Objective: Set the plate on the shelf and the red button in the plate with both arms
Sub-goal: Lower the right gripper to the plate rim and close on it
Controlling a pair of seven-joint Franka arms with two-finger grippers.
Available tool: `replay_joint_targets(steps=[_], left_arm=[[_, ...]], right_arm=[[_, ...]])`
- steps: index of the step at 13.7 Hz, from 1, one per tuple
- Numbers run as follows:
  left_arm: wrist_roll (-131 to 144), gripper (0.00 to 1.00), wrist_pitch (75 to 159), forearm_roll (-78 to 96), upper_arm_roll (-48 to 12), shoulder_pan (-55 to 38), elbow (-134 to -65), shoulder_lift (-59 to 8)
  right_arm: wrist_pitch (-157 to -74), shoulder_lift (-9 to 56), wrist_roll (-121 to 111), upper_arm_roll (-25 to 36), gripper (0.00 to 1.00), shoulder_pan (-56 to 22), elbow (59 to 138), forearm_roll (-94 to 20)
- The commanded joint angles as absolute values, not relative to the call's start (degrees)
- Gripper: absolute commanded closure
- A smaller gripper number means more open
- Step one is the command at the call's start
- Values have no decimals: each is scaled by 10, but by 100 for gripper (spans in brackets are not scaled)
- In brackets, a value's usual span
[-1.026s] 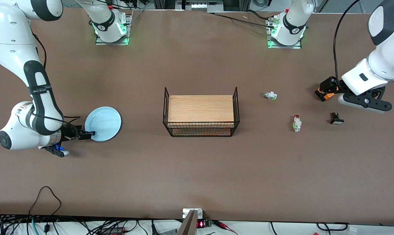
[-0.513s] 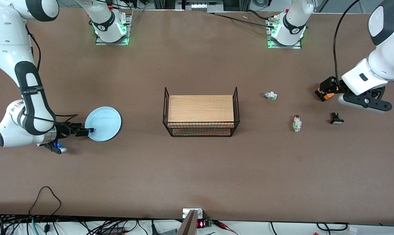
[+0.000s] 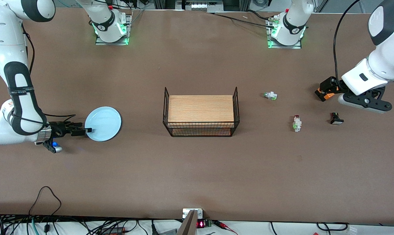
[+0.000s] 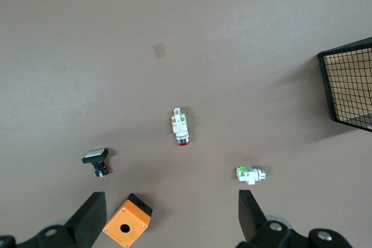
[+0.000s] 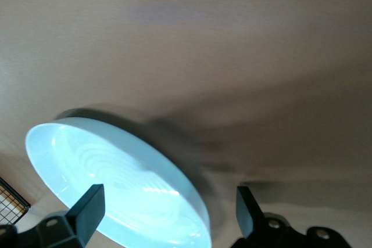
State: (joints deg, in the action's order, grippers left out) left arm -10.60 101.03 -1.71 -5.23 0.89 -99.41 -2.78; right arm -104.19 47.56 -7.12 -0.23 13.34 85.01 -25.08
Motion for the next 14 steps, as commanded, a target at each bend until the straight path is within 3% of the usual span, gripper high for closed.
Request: replay_joint_targets(steps=[1,11,12,14], left_arm=[[-120,0,1002,-27,-53,10,-983,-29],[-119,0,1003,-26,-52,10,-983,-29],[-119,0,1004,-26,-52,10,-983,-29],[-119,0,1004,-27,-53,6,-974,-33]], right_arm=[[-1046,462,-68,-5,0,117,848,-214],[-1108,443,-62,-4,0,73,850,-140],[-1110,443,-58,-4,9,66,851,-133],[-1114,443,-52,-4,12,60,854,-123]])
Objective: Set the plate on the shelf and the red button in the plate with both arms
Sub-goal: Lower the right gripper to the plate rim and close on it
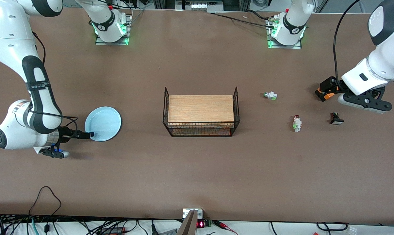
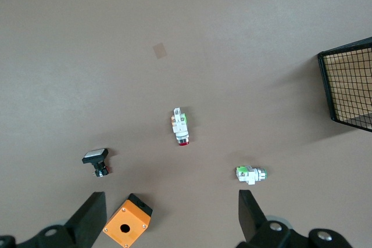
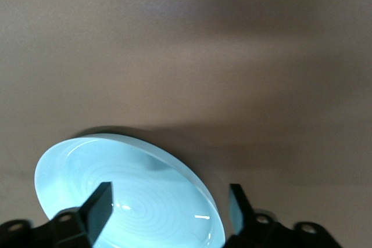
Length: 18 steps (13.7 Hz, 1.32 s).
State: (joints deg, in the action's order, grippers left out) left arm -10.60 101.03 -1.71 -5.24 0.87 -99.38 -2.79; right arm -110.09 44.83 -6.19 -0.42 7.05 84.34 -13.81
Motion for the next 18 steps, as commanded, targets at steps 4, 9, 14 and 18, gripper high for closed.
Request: replay_joint_targets(steps=[4,9,14,18], left_arm=[[-117,0,1001,-27,-54,4,-970,-33],[-119,0,1004,-27,-52,11,-960,-48],[-120,0,1003,-26,-53,10,-959,-49],[-120,0,1003,-26,-52,8,-958,-50]], right_arm=[[-1156,439,-50,-3,11,59,903,-123],[-1197,415,-54,-3,32,53,948,-115],[-1191,400,-31,-1,50,39,946,-99],[-1192,400,-24,-1,85,37,947,-83]])
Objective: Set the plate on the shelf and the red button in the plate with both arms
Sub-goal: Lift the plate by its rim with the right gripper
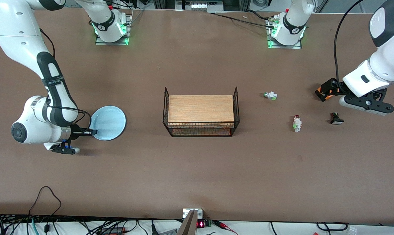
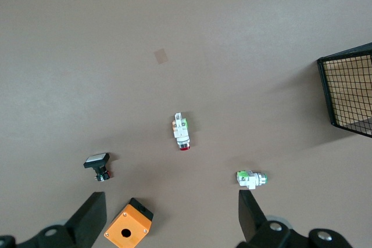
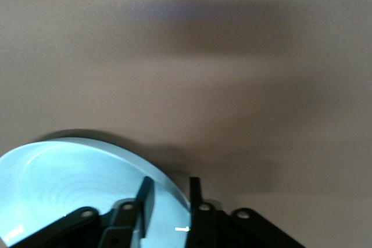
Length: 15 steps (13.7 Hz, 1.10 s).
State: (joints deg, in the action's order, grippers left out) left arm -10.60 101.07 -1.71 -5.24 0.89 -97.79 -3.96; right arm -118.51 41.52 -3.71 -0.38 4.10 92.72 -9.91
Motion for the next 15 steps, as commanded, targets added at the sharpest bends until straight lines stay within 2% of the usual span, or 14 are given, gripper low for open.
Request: replay_joint_targets(steps=[1,2,3,9,15], left_arm=[[-120,0,1003,-27,-52,8,-957,-50],[-120,0,1003,-27,-53,7,-957,-50],[-120,0,1003,-27,-53,6,-957,-50],[-120,0,1002,-26,-52,9,-957,-50],[-120,0,1002,-26,-52,8,-957,-49]], right_arm=[[-1192,400,-23,-1,88,37,947,-79],[-1192,400,-23,-1,98,37,947,-76],[-1192,399,-24,-1,100,36,946,-72],[-1147,372,-3,-1,100,25,933,-50],[-1030,327,24,-2,100,18,889,-24]])
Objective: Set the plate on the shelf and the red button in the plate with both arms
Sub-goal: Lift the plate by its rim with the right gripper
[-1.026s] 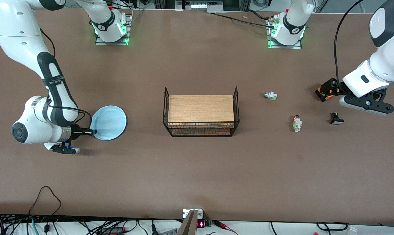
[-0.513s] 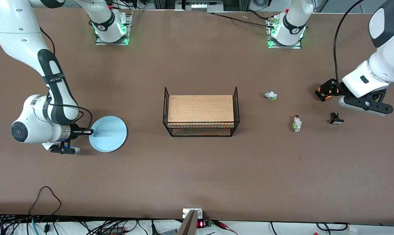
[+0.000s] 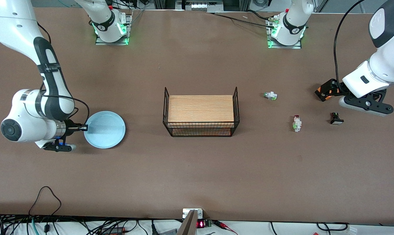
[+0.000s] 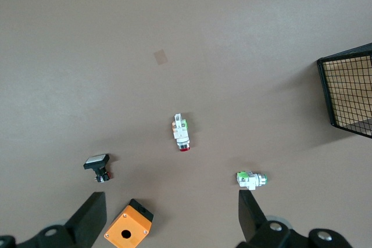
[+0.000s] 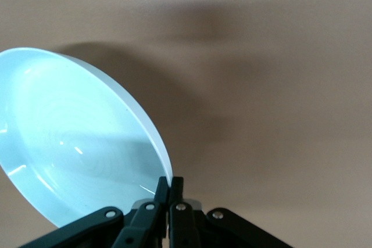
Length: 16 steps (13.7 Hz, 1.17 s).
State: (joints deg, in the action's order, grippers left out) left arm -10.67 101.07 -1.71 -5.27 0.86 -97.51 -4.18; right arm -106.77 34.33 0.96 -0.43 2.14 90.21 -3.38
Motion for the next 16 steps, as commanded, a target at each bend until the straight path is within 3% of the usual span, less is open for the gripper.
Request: replay_joint_targets(steps=[1,8,14,16], left_arm=[[-120,0,1001,-26,-52,8,-957,-49],[-119,0,1001,-26,-53,6,-956,-49],[-118,0,1001,-26,-53,6,-956,-48],[-118,0,1001,-26,-53,5,-955,-48]], right_arm=[[-1007,322,31,-2,100,18,876,-24],[-828,317,86,-9,100,8,750,-31],[-751,312,184,-9,100,-46,705,-35],[-746,282,220,-9,100,-81,705,-35]])
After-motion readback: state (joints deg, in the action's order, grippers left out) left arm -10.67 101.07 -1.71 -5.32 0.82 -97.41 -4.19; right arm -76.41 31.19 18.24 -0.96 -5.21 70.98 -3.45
